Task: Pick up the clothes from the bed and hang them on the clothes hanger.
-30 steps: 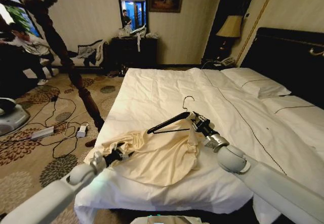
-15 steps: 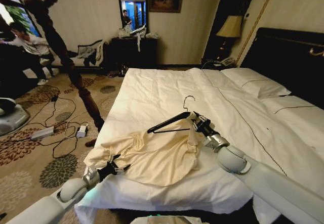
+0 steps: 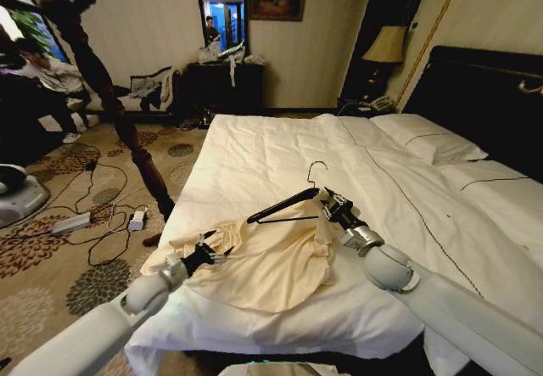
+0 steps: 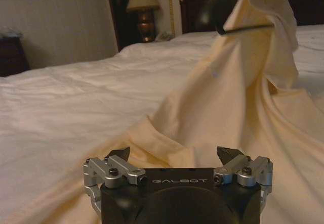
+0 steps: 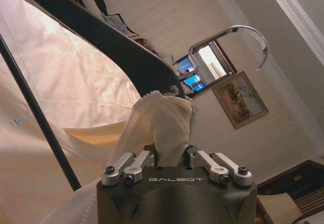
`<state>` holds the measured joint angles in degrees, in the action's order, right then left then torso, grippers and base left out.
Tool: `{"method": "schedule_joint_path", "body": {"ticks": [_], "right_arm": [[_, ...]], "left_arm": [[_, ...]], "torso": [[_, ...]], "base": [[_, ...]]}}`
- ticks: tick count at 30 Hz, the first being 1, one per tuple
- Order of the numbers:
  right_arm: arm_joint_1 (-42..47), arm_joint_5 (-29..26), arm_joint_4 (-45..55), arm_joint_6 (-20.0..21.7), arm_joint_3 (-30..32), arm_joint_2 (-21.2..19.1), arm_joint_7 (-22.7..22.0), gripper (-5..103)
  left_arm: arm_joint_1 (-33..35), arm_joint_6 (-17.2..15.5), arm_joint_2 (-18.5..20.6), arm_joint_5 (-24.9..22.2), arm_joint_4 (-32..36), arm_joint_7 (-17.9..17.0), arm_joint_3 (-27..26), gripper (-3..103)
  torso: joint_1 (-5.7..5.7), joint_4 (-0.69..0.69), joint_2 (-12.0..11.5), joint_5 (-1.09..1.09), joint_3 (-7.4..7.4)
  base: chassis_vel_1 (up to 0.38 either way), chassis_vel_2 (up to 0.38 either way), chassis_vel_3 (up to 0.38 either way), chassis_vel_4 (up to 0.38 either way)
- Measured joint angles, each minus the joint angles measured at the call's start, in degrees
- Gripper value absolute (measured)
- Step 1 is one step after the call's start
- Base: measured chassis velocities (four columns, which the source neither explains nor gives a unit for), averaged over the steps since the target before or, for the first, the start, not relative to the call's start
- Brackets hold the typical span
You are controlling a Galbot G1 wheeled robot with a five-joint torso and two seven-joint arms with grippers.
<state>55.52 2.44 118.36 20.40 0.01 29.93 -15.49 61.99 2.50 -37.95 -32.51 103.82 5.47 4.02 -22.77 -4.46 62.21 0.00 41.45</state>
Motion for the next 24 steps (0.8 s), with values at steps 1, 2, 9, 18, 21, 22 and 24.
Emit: {"method": "schedule_joint_path", "body": {"ticks": [1,2,9,18,21,22,24], "right_arm": [[-0.12,-0.12,-0.02,0.03,-0.05,-0.02,0.0,23],[-0.12,-0.12,-0.02,0.03,-0.05,-0.02,0.0,23],[-0.34,-0.44,-0.1,0.16,-0.22,-0.08,0.0,23],[-0.41,-0.25,-0.17,0.23,-0.5,-0.09,0.0,23],[-0.39,-0.16,-0.13,0.27,-0.65,-0.03,-0.02,23],[-0.39,-0.09,-0.12,0.3,-0.76,0.05,-0.02,23],[-0.4,-0.04,-0.02,0.45,-0.92,0.2,-0.01,23]], "left_arm": [[-0.47,-0.01,-0.23,0.11,-0.48,0.0,0.74,97],[-0.47,-0.01,-0.23,0.11,-0.48,0.0,0.74,97],[-3.65,-0.11,-2.55,0.23,-4.55,-0.31,4.38,95],[-5.8,-0.02,-5.98,0.21,-7.62,-1.57,6.59,71],[-6.74,0.17,-6.99,0.24,-8.54,-2.33,6.88,60],[-7.09,0.2,-7.26,0.12,-8.7,-2.48,6.99,54],[-7.43,0.2,-7.6,-0.36,-8.72,-2.66,7.1,43]], "torso": [[0.0,0.01,0.0,0.0,0.0],[0.0,0.01,0.0,0.0,0.0],[0.0,0.0,0.0,0.0,0.0],[0.0,0.0,0.0,0.01,0.0],[0.0,0.0,0.0,0.0,0.0],[0.0,0.0,-0.01,0.0,0.0],[0.0,0.0,-0.01,0.01,0.0]], "base": [[0.0,0.0,0.0,0.0],[0.0,0.0,0.0,0.0],[0.0,0.0,0.0,0.0],[0.0,0.0,0.0,0.0],[0.0,0.0,0.0,0.0],[0.0,0.0,0.0,0.0],[0.0,0.0,0.0,0.0]]}}
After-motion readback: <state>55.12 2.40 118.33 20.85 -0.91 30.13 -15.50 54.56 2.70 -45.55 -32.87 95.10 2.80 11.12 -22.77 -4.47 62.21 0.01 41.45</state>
